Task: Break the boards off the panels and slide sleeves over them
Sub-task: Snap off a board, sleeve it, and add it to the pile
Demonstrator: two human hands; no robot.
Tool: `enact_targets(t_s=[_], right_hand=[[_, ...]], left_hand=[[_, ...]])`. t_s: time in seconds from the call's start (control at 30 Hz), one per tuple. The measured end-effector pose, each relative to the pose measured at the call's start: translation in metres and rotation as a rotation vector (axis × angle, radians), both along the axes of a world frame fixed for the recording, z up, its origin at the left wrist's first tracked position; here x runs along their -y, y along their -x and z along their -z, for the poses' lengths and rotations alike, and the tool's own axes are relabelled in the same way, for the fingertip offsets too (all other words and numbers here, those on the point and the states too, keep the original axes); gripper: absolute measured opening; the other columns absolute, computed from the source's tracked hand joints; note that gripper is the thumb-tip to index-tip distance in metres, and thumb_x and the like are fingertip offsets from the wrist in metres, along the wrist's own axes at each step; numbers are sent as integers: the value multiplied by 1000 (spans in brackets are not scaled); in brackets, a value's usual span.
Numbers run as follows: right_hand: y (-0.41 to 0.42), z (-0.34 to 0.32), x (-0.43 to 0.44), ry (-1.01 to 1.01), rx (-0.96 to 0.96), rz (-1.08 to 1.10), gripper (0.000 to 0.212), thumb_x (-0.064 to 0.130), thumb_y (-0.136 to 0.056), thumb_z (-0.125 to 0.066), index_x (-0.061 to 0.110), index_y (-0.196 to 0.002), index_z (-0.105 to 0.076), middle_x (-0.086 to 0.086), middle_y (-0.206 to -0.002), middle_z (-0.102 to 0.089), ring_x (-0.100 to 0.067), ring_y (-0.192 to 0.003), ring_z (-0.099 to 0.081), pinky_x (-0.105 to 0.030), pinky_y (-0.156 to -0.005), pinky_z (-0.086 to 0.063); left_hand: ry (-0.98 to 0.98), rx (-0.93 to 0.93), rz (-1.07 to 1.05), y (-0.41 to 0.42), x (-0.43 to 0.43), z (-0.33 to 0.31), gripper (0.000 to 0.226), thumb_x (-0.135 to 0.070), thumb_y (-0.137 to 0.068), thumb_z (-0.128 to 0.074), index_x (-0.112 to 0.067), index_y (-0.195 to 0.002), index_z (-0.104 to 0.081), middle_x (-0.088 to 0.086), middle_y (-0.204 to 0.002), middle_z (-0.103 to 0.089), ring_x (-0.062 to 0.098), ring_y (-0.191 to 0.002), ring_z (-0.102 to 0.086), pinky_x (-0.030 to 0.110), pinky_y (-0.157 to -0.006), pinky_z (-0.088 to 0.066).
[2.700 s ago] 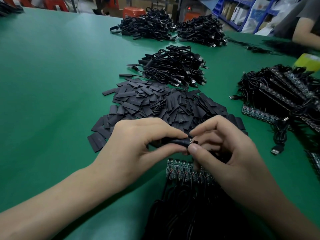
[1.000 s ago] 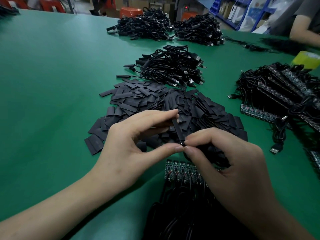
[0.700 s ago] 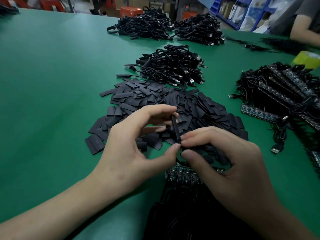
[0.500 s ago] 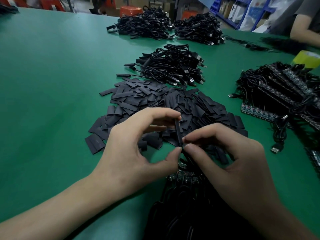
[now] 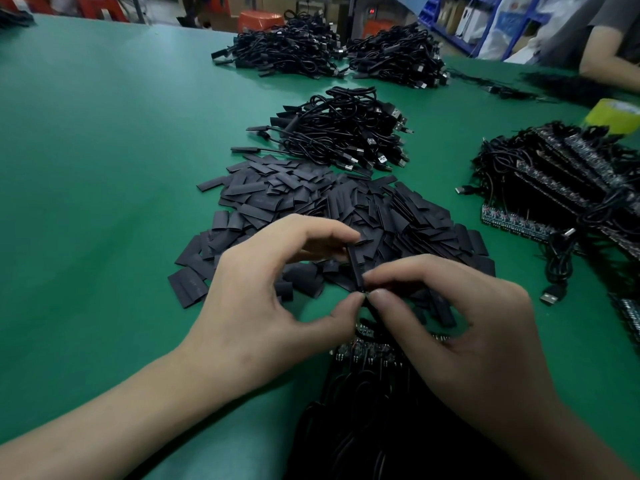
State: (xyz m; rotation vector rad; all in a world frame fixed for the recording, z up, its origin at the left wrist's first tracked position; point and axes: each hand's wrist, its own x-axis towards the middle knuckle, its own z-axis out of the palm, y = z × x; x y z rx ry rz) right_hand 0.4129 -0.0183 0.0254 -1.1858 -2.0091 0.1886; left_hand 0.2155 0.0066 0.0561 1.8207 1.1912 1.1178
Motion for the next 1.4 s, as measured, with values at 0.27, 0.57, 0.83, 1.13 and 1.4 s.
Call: enact_targets(t_s=[0.27, 0.57, 0.83, 1.13, 1.4], right_hand=[[12, -12, -4, 377, -333, -119, 8, 31, -95, -67, 25, -99, -69, 5, -81, -75, -14, -66, -72, -26, -61, -57], [15, -13, -2, 358, -284, -116, 17, 40, -94, -60, 25, -97, -69, 6, -78, -75, -16, -63, -70, -36, -59, -55], [17, -9, -3, 164, -8, -34, 14, 41, -94, -62, 32, -102, -68, 17, -79, -65, -2, -72, -63, -23, -62, -48], [20, -7, -2, 98, 55, -9, 14, 36, -90, -70, 32, -103, -68, 20, -92, -70, 3, -83, -66, -23, -71, -51], [14, -3, -6, 198, -1, -43, 14, 42, -89, -67, 35, -99, -63, 12, -76, -64, -9, -71, -63, -28, -60, -48]], left_hand=[[-278, -29, -68, 12, -12, 23, 36, -37, -79, -80, -24, -111, -75, -10, -105, -68, 13, -102, -67, 30, -87, -56], [-164, 12, -70, 9, -6, 21, 38, -28, -76, -81, -29, -113, -75, -13, -104, -67, 12, -97, -69, 18, -71, -54], [-171, -59, -76, 6, -2, 22, 34, -19, -72, -72, -28, -105, -72, -14, -98, -64, 9, -93, -67, 14, -72, -52], [-226, -42, -121, 5, -2, 19, 23, -24, -81, -52, -26, -90, -74, -12, -91, -68, 9, -87, -67, 23, -69, -51], [-208, -144, -21, 9, -7, 25, 47, -49, -77, -79, -29, -118, -72, -19, -113, -65, -3, -110, -60, 5, -83, -45]])
